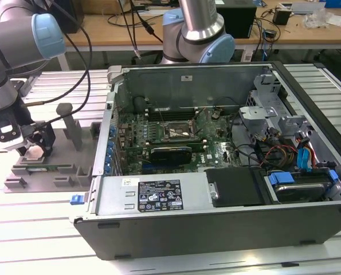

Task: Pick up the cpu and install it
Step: 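Pick up the cpu and move it towards the insertion slot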

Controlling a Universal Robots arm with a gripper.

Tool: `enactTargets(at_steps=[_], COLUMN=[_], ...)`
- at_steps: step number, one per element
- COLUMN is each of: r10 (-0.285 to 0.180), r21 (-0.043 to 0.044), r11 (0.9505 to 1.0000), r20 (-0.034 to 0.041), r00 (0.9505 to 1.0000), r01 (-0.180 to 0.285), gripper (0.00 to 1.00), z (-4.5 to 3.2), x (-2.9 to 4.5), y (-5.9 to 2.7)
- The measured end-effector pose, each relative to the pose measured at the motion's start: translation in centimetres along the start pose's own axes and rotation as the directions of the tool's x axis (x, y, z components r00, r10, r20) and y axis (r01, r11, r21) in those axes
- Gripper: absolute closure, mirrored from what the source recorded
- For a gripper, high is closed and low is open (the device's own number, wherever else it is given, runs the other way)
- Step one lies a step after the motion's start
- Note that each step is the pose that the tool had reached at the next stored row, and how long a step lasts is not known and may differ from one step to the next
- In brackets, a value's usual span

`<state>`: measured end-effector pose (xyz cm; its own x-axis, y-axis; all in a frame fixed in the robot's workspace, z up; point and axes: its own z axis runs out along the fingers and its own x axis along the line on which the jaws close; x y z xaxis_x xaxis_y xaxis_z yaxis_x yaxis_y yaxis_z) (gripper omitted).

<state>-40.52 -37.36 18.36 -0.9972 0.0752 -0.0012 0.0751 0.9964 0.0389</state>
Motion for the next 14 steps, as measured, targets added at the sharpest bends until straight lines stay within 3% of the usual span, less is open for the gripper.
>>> enactTargets(at_steps=[3,4,8,14], r10=[0.0,0.0,0.0,0.0], r21=[0.0,0.0,0.0,0.0002], r11=[1.0,1.0,1.0,1.0], r20=[0.0,0.0001,0.0,-0.0002], r00=[1.0,1.0,1.0,1.0], r01=[0.0,0.0,0.0,0.0], gripper=[0.29,0.36,0.36,0.36], z=[0.0,0.0,-0.42,-0.42], x=[-0.01,-0.01,-0.02,-0.05], y=[0.0,0.0,0.01,0.02])
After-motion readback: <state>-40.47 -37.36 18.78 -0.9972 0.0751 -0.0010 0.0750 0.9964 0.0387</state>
